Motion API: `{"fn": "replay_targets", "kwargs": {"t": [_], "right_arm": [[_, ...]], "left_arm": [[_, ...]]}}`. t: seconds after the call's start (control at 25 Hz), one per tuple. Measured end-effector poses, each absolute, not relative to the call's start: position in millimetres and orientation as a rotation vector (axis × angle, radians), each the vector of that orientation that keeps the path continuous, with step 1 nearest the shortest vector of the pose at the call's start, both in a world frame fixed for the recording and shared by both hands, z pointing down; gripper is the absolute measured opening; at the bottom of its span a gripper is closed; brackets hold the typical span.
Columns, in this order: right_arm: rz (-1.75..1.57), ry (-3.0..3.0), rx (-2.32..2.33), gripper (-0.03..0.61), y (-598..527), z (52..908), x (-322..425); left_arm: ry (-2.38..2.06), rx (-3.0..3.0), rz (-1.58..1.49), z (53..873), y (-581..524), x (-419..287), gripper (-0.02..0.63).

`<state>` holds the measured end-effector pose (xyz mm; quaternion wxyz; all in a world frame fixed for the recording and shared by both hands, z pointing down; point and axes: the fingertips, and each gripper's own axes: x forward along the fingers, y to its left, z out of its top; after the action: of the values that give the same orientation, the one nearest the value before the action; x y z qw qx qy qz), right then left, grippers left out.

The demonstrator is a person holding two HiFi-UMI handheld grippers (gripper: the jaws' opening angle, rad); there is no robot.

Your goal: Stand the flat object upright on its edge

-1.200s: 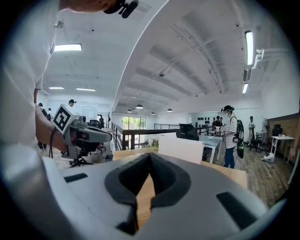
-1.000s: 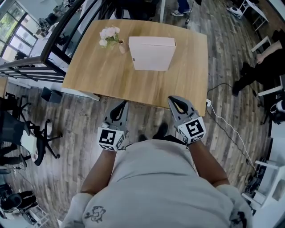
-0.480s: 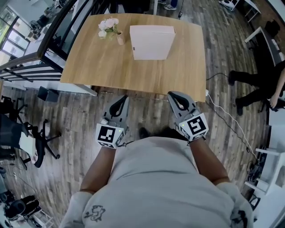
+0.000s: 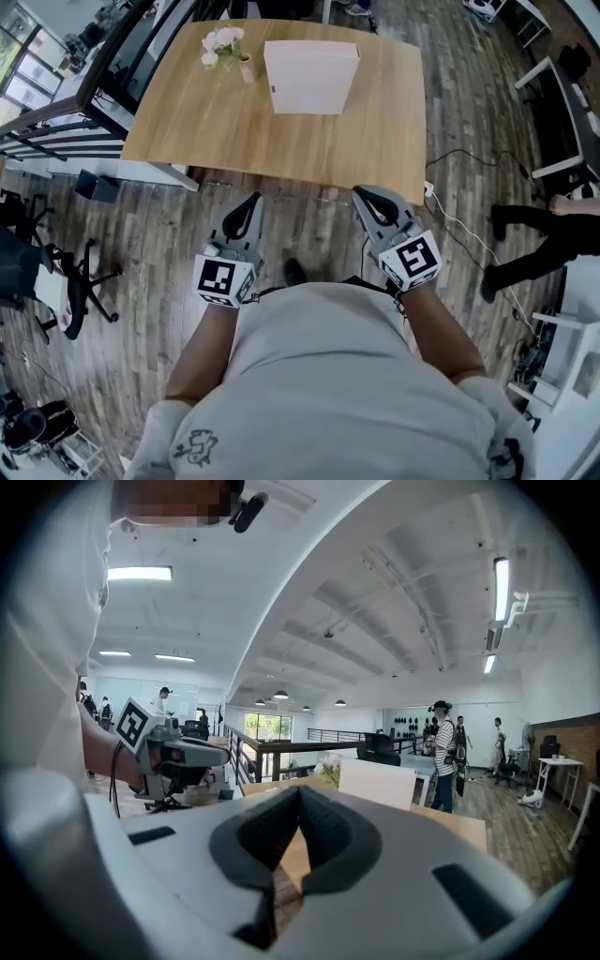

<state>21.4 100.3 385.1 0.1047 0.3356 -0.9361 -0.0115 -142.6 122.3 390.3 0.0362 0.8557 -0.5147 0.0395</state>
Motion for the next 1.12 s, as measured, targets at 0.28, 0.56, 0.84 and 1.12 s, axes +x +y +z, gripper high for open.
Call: {"fn": "replay_targets", "kwargs": {"t": [0.28, 0.56, 0.84, 1.12], "right_arm": [[-0.052, -2.787, 0.915, 0.005, 127, 388, 59], [-0.045, -2.803, 0.874, 0.005, 166, 391, 116], [-0.034, -2.805, 0.869, 0.005, 206, 392, 172], [-0.039, -2.812, 0.848, 0.005, 234, 396, 202]], "left_arm": [[-1.644, 2.581, 0.105, 394, 146, -104, 0.006], [-1.678, 2.554, 0.116, 397, 182, -51, 0.006], [-1.698, 2.552, 0.125, 394, 219, 1, 0.006], [-1.73, 2.541, 0.111, 392, 247, 28, 0.006]]}}
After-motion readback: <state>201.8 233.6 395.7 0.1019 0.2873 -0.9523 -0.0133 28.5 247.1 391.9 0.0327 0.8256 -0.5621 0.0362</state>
